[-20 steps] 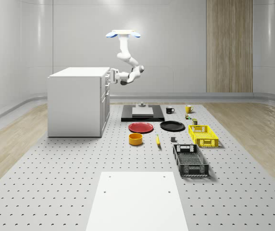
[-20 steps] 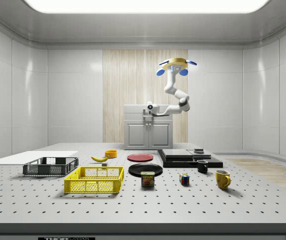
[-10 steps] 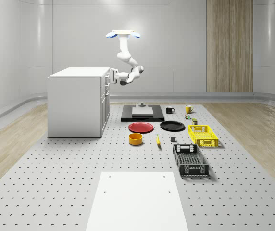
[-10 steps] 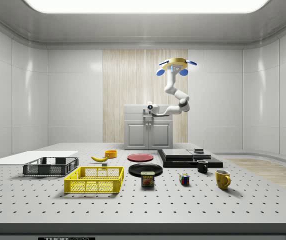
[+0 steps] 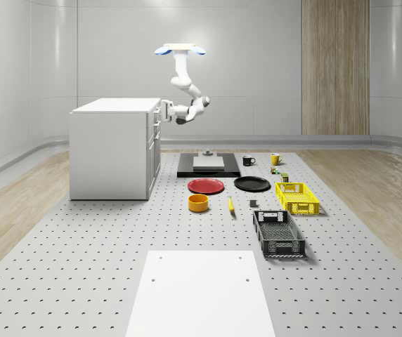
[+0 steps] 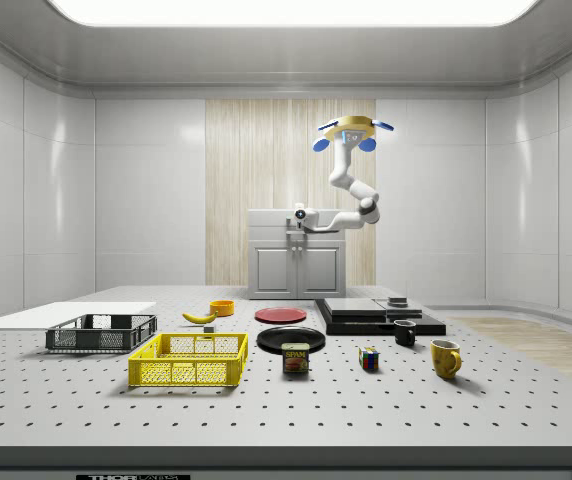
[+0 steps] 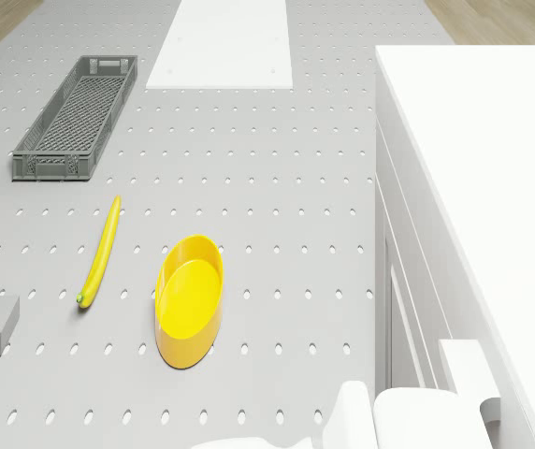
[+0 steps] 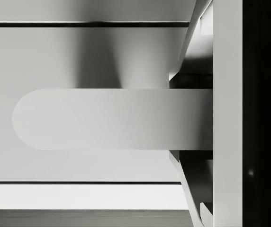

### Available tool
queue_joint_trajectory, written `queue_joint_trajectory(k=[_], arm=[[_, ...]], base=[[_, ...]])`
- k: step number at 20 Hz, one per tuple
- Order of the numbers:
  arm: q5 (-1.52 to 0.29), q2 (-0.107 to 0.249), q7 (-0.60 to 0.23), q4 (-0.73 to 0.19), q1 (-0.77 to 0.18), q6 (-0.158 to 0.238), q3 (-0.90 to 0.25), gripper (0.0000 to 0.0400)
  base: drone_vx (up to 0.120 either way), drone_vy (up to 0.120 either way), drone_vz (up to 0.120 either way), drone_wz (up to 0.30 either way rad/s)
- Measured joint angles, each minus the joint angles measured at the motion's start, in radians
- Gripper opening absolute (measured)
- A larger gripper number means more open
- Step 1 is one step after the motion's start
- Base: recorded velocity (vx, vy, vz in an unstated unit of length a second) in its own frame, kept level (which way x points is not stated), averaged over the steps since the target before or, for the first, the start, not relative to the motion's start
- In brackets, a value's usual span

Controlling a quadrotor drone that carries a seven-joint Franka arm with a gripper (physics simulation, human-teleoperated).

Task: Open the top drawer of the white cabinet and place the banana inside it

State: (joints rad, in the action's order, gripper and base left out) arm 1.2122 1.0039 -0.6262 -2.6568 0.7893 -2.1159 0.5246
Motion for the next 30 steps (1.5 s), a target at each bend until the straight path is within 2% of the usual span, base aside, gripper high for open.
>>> queue_joint_trajectory(k=[8,18,21,23,26,30], arm=[[-0.038,0.013,-0.015,0.001,-0.044,0.053,0.024,0.0113],[-0.142,0.046,-0.051,0.018,-0.113,0.161,0.106,0.0108],[-0.170,0.053,-0.060,0.026,-0.126,0.188,0.131,0.0250],[-0.183,0.056,-0.064,0.031,-0.131,0.199,0.142,0.0309],[-0.196,0.060,-0.068,0.035,-0.134,0.210,0.154,0.0357],[-0.204,0.063,-0.076,0.042,-0.134,0.216,0.160,0.0384]], base=[[0.000,0.000,0.000,0.000],[0.000,0.000,0.000,0.000],[0.000,0.000,0.000,0.000],[0.000,0.000,0.000,0.000],[0.000,0.000,0.000,0.000],[0.000,0.000,0.000,0.000]])
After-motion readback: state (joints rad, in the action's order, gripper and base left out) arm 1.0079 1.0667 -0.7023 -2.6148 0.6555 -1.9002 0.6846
